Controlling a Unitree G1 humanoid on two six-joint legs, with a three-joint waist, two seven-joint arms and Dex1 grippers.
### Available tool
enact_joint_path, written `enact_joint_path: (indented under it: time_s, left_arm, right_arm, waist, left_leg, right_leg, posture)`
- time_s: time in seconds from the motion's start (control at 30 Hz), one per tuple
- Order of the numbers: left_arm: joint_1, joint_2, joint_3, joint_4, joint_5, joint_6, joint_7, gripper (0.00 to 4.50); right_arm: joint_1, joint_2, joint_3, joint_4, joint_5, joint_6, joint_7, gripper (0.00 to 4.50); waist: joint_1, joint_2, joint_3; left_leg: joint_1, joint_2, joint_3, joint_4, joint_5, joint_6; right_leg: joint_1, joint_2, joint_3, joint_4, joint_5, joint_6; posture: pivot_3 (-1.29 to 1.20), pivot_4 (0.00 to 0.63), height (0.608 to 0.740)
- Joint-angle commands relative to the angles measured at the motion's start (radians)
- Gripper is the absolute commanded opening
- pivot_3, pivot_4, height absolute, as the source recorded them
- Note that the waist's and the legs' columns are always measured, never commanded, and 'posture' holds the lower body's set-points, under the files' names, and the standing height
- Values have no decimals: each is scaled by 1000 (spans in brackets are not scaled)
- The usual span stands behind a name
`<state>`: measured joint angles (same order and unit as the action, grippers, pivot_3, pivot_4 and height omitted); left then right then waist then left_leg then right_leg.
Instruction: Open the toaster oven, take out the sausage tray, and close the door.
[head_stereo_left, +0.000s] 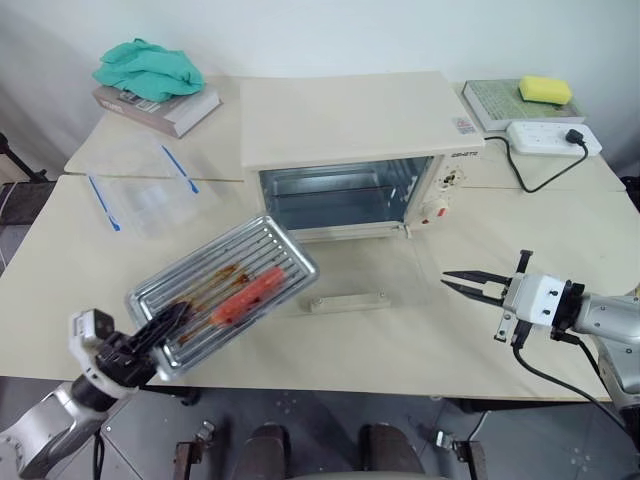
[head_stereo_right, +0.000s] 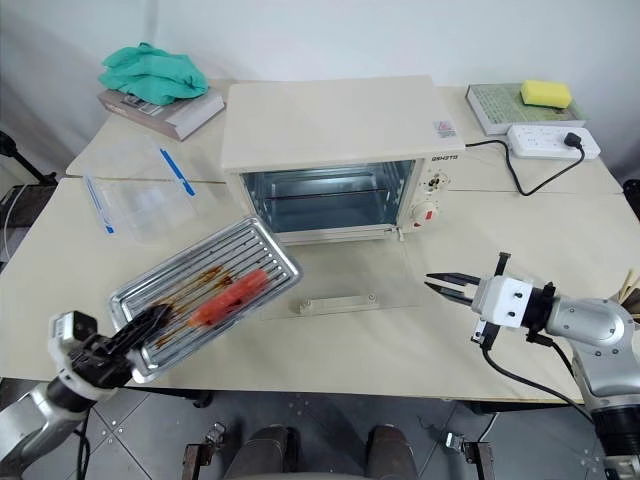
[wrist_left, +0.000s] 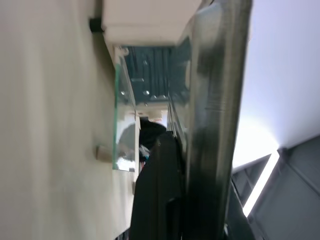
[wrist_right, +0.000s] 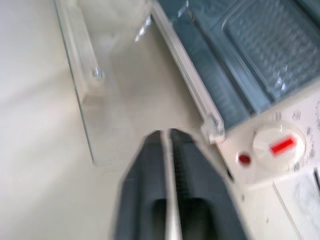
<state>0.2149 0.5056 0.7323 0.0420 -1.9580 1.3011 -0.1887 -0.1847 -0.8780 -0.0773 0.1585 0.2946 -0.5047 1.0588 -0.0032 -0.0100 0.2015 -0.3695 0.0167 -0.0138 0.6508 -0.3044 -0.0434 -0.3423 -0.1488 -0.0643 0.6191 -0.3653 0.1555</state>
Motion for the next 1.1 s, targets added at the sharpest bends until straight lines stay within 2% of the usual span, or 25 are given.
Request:
enact_joint_path:
  time_s: [0.03, 0.17, 0.33, 0.57, 1.1]
  left_arm:
    - [82, -28, 82, -23, -14, -35, -20, 0]
    - [152, -89, 113, -63, -14, -75, -14, 0]
    - [160, -147, 132, -116, -14, -122, -10, 0]
    - [166, -182, 175, -151, -14, -166, -6, 0]
    - [156, -150, 226, -93, -14, -139, 5, 0]
  right_arm:
    - [-58, 27, 16, 73, -5, 7, 31, 30]
    - [-119, 49, 71, 163, -36, 39, 88, 30]
    - [-160, 90, 108, 223, -33, 67, 150, 30]
    - [-150, 153, 136, 123, 44, 144, 246, 30]
    - [-223, 185, 17, 26, 107, 191, 151, 30]
  waist:
    - [-2, 0, 0]
    - [0, 0, 0]
    - [5, 0, 0]
    - [-2, 0, 1]
    - [-1, 0, 0]
  left_leg:
    - [0, 0, 0, 0, 0, 0]
    - [0, 0, 1, 0, 0, 0]
    - [-1, 0, 0, 1, 0, 0]
    - [0, 0, 0, -1, 0, 0]
    - [-1, 0, 0, -1, -1, 0]
  right_leg:
    - [0, 0, 0, 0, 0, 0]
    - [0, 0, 0, 0, 0, 0]
    - [1, -1, -1, 0, 0, 0]
    - [0, 0, 0, -1, 0, 0]
    - [0, 0, 0, -2, 0, 0]
  posture:
    - [0, 150, 740]
    - [0, 150, 740]
    - [0, 150, 740]
    - [0, 150, 740]
    - [0, 150, 740]
